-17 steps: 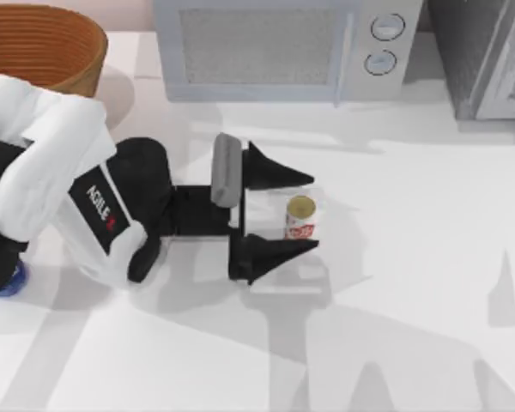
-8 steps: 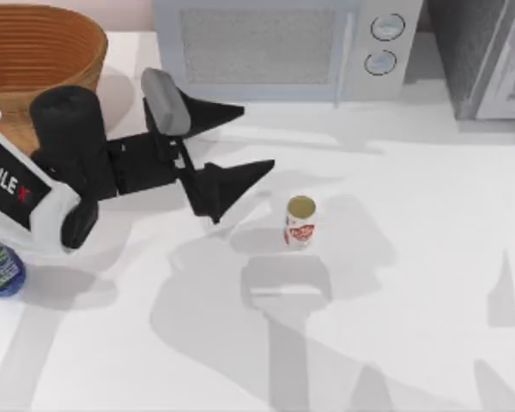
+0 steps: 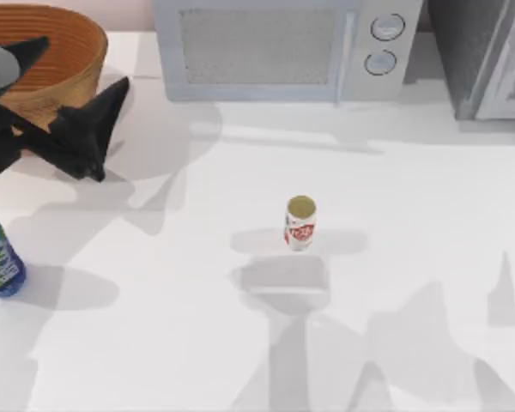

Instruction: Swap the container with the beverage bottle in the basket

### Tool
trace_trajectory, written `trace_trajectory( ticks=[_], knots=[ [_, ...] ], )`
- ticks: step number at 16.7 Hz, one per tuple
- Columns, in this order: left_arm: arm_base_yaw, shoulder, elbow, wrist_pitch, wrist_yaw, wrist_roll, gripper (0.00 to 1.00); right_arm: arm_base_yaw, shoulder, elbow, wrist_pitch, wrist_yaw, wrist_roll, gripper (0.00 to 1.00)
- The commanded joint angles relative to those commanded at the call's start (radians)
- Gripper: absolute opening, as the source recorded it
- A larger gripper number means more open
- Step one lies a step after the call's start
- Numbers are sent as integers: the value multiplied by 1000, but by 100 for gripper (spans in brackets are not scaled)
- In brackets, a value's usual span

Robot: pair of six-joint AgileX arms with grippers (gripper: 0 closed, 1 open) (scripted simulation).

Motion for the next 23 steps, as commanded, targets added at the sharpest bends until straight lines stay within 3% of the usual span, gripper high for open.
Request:
trace_trajectory(
  ticks=[6,11,14,23],
  knots=[
    [76,-731,-295,-361,-315,-13,100,0,0,0,0,0,0,100],
    [98,-1071,-464,-553,-485,-24,100,0,0,0,0,0,0,100],
    [100,-1148,-505,-599,-527,-27,100,0,0,0,0,0,0,100],
    [109,-1085,-514,-545,-524,-24,100,0,0,0,0,0,0,100]
  ],
)
